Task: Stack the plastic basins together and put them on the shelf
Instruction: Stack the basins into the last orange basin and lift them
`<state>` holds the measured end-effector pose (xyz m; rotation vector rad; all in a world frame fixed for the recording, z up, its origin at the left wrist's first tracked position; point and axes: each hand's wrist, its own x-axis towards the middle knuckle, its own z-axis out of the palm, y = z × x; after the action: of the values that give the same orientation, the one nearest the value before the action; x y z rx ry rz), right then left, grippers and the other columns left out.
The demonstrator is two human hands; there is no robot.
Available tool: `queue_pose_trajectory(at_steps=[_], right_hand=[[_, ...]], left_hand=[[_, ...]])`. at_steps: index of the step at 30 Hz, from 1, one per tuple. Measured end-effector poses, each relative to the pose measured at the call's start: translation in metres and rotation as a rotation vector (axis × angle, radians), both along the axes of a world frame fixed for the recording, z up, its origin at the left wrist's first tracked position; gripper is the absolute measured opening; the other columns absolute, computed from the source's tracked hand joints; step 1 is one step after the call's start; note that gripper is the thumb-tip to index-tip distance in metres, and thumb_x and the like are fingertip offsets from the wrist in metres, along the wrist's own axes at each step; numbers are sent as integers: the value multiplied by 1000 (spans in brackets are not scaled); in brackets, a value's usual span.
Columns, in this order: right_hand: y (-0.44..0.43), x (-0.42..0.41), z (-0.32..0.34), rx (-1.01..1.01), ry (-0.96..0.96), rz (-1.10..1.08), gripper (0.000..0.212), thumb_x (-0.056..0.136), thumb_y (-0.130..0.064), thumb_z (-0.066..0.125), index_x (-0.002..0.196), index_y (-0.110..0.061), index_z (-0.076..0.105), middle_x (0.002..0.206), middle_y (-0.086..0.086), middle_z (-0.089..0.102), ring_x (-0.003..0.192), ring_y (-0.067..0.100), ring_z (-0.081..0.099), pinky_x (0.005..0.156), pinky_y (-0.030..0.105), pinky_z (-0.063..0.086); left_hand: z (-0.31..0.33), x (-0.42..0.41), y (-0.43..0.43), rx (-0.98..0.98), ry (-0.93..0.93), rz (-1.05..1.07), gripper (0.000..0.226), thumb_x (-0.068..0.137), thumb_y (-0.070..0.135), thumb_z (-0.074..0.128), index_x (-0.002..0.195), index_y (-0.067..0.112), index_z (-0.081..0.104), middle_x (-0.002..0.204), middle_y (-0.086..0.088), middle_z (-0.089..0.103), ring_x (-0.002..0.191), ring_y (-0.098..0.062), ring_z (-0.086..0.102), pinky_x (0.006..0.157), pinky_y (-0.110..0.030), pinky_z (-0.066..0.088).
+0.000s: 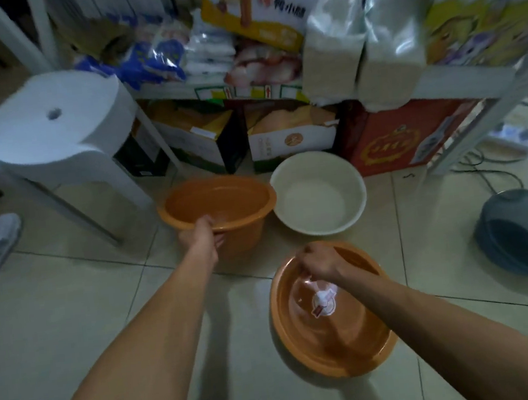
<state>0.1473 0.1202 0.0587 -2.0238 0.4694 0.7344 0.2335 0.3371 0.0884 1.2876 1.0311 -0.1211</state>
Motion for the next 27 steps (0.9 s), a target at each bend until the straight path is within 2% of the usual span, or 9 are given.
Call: queue_pose_trajectory(at_steps=[3, 5, 7, 10, 15, 18, 21, 24, 27], right_hand=[[-13, -7, 35, 39, -35, -144, 39, 102, -36, 42, 78, -11, 61, 92, 28, 73, 87, 42, 72, 86, 56, 58], [-25, -11, 44, 61, -43, -267, 49, 94, -54, 44, 99, -9, 61, 101, 23, 70, 92, 39, 69, 90, 51, 55], [-37, -20, 45, 100, -52, -423, 63, 80, -58, 58, 119, -9, 60, 111, 19, 72, 93, 39, 73, 86, 55, 60], [-49, -49, 79, -4, -66, -446, 55, 81, -38, 63, 126, -5, 62, 115, 21, 74, 97, 39, 74, 86, 52, 62], [-89, -103, 84, -289, 57, -369, 63, 96, -18, 59, 148, -4, 27, 117, 14, 61, 97, 27, 67, 84, 38, 58], [-104, -122, 57, -305, 221, -309, 72, 97, -17, 57, 154, 4, 17, 141, 22, 51, 121, 33, 63, 98, 40, 57], [-105, -119, 32, -318, 311, -320, 60, 101, -13, 48, 151, 8, 23, 142, 24, 51, 122, 34, 64, 101, 42, 57], [-99, -118, 15, -331, 377, -352, 47, 97, -8, 56, 140, 3, 41, 124, 24, 66, 101, 35, 74, 80, 41, 64], [-92, -121, 1, -324, 441, -366, 50, 98, -5, 54, 142, -4, 31, 109, 24, 63, 72, 34, 71, 52, 40, 59]], left_hand=[[36, -36, -1, 33, -24, -25, 12, 84, 3, 61, 95, 5, 64, 83, -13, 69, 76, -32, 69, 78, -42, 63], [50, -59, -5, 72, -17, -96, 9, 81, 3, 62, 89, 6, 66, 74, -10, 66, 62, -25, 63, 52, -30, 60], [59, -79, -9, 58, 3, -214, 10, 79, 3, 61, 88, 4, 65, 73, -14, 63, 58, -26, 58, 44, -28, 49], [66, -94, -25, -84, 34, -439, 7, 80, -4, 55, 82, 1, 60, 67, -16, 57, 58, -28, 56, 53, -38, 58], [54, -123, -53, 46, 223, -906, 6, 77, 8, 61, 83, 8, 62, 60, -9, 65, 56, -23, 64, 71, -40, 60], [20, -143, -62, 299, 349, -1142, 26, 73, 26, 63, 95, 12, 68, 86, -11, 75, 72, -25, 73, 65, -33, 57], [-3, -148, -70, 404, 403, -1229, 38, 82, 26, 63, 114, 7, 68, 107, -17, 76, 88, -31, 76, 66, -37, 60], [-25, -147, -72, 479, 415, -1252, 70, 74, 36, 63, 134, 1, 55, 129, -21, 64, 105, -37, 70, 80, -43, 63], [-45, -152, -73, 482, 432, -1330, 69, 72, 38, 61, 130, 1, 62, 132, -23, 64, 116, -38, 66, 97, -44, 57]])
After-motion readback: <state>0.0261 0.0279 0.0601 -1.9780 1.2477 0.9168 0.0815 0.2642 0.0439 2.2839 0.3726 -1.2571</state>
